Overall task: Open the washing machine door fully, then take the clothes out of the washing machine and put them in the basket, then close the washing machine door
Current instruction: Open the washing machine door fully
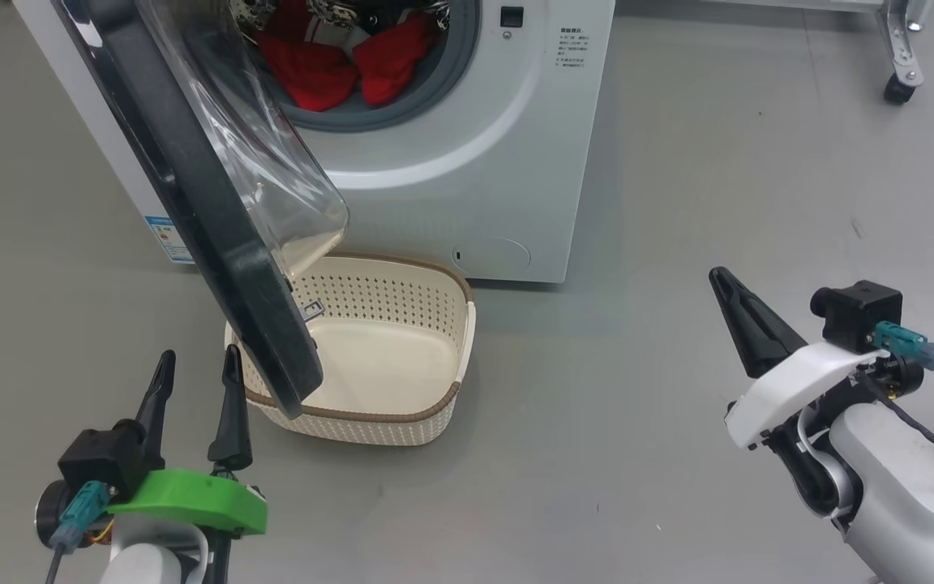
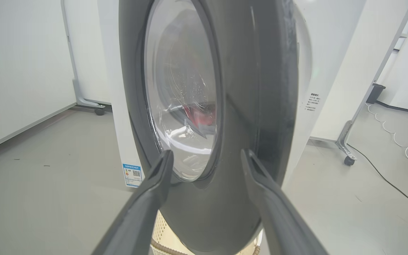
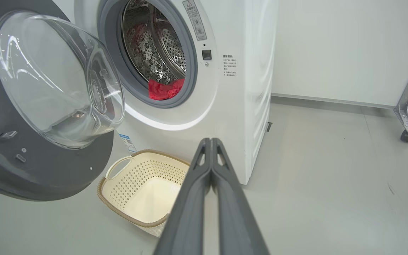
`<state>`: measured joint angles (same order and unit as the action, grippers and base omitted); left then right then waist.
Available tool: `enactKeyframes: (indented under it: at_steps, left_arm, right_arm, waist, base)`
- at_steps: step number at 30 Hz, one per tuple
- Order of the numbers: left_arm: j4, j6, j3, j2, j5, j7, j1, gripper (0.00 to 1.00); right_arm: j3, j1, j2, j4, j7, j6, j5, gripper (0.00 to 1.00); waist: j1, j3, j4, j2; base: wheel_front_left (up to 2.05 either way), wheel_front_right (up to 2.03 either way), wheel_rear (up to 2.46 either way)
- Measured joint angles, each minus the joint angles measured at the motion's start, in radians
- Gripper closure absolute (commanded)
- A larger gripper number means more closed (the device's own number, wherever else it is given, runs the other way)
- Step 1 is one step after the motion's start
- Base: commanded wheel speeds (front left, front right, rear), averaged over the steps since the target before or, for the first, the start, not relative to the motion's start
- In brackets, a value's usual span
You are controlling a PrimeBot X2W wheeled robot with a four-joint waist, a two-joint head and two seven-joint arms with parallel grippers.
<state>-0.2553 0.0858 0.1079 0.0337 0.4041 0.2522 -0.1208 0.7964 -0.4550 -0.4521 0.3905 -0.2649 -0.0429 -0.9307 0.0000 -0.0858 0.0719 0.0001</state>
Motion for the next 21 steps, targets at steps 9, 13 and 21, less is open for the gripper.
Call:
enactKeyframes:
  at_steps: [9,13,21]
  left_arm:
    - [0.004,0.005,-0.021,0.0,-0.008,0.0,0.022,0.0]
    - [0.004,0.007,-0.03,0.0,-0.011,0.0,0.023,0.0]
    - [0.004,0.009,-0.04,0.0,-0.014,0.0,0.024,0.0]
  right_arm:
    - [-0.219,0.099,0.027,-0.121,0.005,-0.058,0.052,1.0]
    - [-0.285,0.152,0.039,-0.176,0.005,-0.066,0.105,1.0]
    - [-0.367,0.27,0.066,-0.227,0.005,-0.074,0.169,0.0]
  waist:
    - [0.0,0.016,-0.025,0.0]
    - [0.0,0.021,-0.036,0.0]
    - [0.0,0.026,-0.044,0.0]
  base:
    - [0.0,0.0,0.0]
    - [0.0,0.0,0.0]
    - [0.0,0.0,0.0]
